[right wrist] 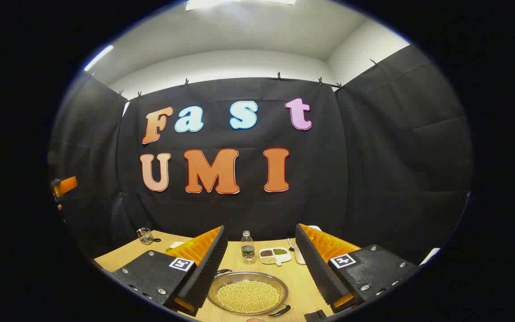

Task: First push the handle of the pot to place it horizontally, then grasp the pot with both hands and set it on the induction cooktop.

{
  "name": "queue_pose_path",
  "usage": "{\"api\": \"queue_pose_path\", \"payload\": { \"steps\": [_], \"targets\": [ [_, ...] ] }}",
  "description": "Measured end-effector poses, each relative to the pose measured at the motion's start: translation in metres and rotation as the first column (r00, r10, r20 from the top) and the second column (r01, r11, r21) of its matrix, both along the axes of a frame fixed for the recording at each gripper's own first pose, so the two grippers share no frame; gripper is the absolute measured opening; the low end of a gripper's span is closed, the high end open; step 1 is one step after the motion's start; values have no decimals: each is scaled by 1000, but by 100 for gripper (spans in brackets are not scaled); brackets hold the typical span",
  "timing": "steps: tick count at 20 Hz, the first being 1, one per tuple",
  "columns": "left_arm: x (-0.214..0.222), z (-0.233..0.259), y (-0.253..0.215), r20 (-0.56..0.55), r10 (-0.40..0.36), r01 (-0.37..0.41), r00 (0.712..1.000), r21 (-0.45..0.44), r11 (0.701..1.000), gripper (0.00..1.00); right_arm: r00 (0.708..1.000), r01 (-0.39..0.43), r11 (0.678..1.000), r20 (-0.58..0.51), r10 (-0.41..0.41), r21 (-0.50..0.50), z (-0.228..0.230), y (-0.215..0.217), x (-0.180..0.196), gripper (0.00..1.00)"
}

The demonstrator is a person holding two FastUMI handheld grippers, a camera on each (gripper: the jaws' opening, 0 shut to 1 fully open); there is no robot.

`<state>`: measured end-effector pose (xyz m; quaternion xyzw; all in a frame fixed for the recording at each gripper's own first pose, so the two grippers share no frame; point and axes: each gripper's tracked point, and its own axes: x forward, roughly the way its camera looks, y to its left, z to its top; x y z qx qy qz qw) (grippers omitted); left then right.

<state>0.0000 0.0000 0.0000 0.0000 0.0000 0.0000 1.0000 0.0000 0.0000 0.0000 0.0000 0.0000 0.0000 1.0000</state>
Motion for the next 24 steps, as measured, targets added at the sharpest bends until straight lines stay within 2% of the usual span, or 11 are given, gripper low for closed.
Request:
{"api": "queue_pose_path", "payload": {
  "steps": [17,20,21,22,23,24],
  "targets": [
    [0,-4,10,-13,2,-2,1000,-10,1000,99,1000,6,1000,5,-6,14,-1,-1,1,95],
    [0,-3,13,-9,11,-11,1000,-12,1000,99,1000,0,1000,5,-1,15,-1,1,1,92],
    [0,-3,13,-7,14,-14,1000,-11,1000,98,1000,0,1000,10,0,22,0,1,1,94],
    [1,-2,12,-6,13,-13,1000,-10,1000,98,1000,-3,1000,18,2,28,1,4,1,87],
    [0,-3,11,-6,10,-10,1000,-11,1000,98,1000,-4,999,22,3,34,2,6,1,75],
    [0,-4,9,-8,5,-5,1000,-13,1000,97,1000,-6,999,21,5,41,0,9,1,77]
  ]
}}
